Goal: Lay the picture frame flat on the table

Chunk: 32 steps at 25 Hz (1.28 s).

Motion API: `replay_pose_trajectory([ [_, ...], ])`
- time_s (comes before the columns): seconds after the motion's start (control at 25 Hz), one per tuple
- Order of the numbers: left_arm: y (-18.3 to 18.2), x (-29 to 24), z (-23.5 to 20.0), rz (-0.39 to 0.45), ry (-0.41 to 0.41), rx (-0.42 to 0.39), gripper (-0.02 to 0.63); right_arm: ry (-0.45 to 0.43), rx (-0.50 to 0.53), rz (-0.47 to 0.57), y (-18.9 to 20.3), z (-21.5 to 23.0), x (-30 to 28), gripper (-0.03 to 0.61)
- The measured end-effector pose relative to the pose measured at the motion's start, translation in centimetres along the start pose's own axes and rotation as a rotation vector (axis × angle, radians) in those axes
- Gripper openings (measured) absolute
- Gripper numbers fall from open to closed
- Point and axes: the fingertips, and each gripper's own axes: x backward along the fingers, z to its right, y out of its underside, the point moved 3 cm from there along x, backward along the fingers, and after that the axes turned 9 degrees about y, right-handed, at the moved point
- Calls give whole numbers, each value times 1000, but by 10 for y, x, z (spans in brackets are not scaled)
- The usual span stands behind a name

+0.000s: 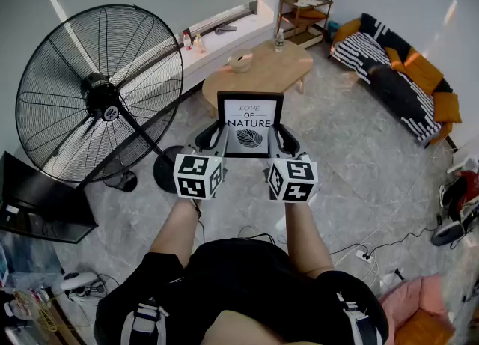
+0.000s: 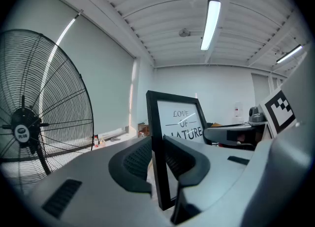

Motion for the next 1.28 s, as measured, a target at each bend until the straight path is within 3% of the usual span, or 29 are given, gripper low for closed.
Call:
replay_pose_trajectory([
  [0.2,4,36,15,2,0,-10,87,-13,-12,5,6,-14,34,87],
  [0.48,5,42,9,8,8,-22,87,-5,-12,19,8,-23,37,87],
  [1.28,-10,-56,5,16,57,-37,89,21,-58,31,-4,44,-32,89],
])
